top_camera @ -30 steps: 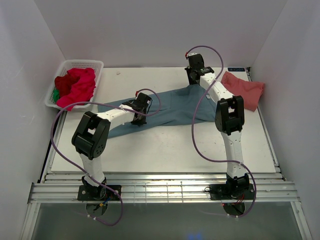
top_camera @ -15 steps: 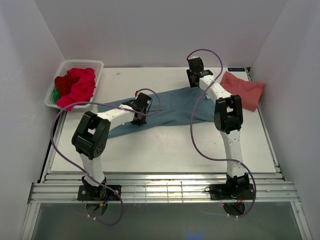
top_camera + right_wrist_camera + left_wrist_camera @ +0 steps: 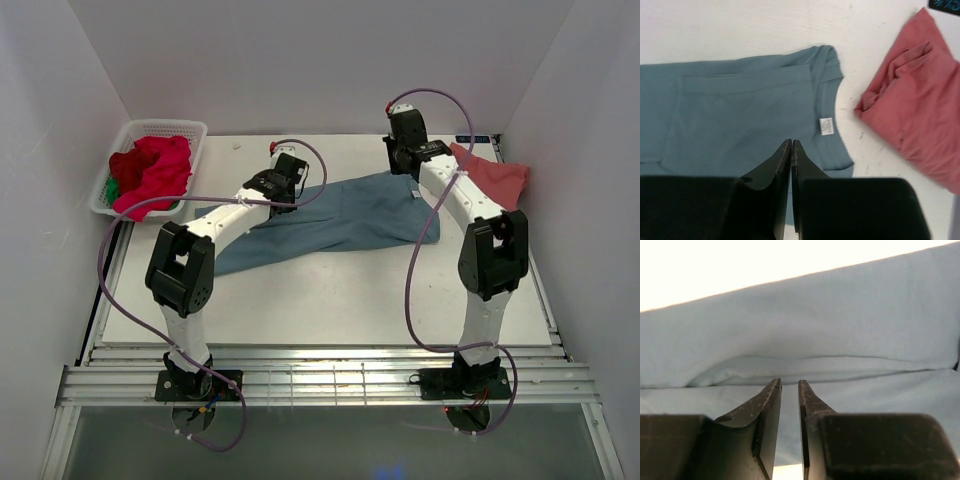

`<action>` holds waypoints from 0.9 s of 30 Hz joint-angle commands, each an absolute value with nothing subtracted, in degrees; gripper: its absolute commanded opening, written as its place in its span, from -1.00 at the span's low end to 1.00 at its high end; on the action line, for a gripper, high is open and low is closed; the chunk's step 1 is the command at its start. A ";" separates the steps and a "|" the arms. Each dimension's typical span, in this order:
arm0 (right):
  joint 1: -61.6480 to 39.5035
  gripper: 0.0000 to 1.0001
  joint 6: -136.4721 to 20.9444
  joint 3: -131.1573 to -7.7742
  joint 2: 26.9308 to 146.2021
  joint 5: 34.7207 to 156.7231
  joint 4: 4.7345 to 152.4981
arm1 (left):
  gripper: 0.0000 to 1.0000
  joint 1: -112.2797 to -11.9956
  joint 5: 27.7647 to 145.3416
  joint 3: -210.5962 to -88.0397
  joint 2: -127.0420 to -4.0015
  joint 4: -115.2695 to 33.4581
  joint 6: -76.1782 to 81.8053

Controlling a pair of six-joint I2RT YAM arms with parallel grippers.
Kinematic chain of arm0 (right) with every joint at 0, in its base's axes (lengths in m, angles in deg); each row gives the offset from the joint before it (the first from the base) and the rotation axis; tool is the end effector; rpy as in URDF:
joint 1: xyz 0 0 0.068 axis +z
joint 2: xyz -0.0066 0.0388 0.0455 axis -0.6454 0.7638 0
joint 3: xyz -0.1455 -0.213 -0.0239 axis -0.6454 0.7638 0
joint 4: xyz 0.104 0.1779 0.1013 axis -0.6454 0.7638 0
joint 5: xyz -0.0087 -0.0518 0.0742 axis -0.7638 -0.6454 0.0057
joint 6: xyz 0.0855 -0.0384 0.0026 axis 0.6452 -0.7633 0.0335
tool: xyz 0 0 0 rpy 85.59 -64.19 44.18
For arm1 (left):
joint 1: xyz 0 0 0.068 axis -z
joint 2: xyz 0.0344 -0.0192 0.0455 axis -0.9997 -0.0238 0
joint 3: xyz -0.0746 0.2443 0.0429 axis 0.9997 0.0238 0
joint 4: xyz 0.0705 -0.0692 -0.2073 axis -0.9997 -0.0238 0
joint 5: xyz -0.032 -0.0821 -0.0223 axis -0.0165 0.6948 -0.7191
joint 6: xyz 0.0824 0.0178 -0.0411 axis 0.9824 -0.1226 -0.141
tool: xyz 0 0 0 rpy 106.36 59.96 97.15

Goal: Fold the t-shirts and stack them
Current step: Fold the other side of the tshirt into a rectangle

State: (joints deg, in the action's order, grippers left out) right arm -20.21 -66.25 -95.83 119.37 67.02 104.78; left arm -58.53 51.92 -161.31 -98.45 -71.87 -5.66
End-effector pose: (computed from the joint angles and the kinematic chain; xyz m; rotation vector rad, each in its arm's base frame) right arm 0.4418 0.1283 0.2617 -0.2195 2.1918 -0.2347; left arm 0.3695 -0.1708 0.1993 0.0226 2.3749 0.1670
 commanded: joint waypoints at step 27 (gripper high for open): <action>-14.10 -0.54 -62.12 -98.60 129.32 102.14 108.78 | -0.17 -61.65 47.62 -148.96 -98.31 -62.26 2.26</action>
